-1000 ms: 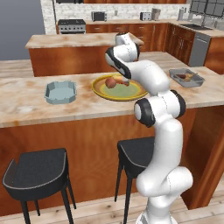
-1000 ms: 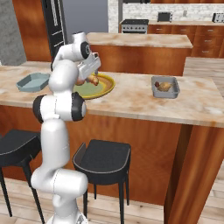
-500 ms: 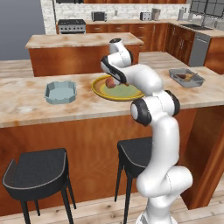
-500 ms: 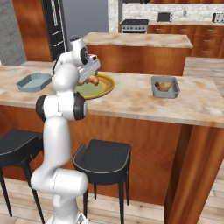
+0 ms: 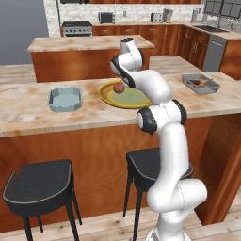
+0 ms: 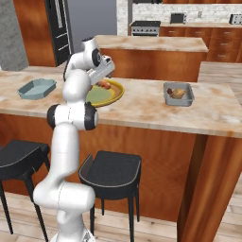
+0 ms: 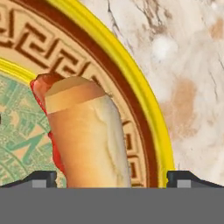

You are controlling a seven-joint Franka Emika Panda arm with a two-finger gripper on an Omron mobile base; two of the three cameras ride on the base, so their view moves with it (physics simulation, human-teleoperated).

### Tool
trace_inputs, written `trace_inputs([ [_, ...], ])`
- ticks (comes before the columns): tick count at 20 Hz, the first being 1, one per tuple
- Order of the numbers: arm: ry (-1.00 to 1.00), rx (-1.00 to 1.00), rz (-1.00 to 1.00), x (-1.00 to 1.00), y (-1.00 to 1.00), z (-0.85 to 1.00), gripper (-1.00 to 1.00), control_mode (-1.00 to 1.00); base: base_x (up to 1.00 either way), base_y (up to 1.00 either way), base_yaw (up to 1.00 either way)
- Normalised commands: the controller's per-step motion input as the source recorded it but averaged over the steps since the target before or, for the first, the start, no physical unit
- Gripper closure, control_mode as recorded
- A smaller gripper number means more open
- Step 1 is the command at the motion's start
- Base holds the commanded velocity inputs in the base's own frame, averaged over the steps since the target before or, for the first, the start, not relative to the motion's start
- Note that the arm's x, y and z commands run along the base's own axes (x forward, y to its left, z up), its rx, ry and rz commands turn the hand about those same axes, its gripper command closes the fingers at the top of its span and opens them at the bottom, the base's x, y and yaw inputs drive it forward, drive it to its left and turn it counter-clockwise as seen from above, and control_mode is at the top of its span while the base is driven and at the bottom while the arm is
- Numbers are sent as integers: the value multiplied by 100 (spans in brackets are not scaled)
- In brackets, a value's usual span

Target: Place one cooked food and one vegetable from the large plate to each tupperware container.

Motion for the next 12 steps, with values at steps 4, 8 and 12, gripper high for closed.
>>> trace_inputs([
  [4, 3, 0, -17, -51, -9, -30, -100, -100, 0, 0, 0],
  [8, 0, 0, -17, -51, -7, -20, 100, -100, 0, 0, 0],
  [12, 5, 0, -15, -5, 0, -43, 100, -100, 0, 0, 0],
])
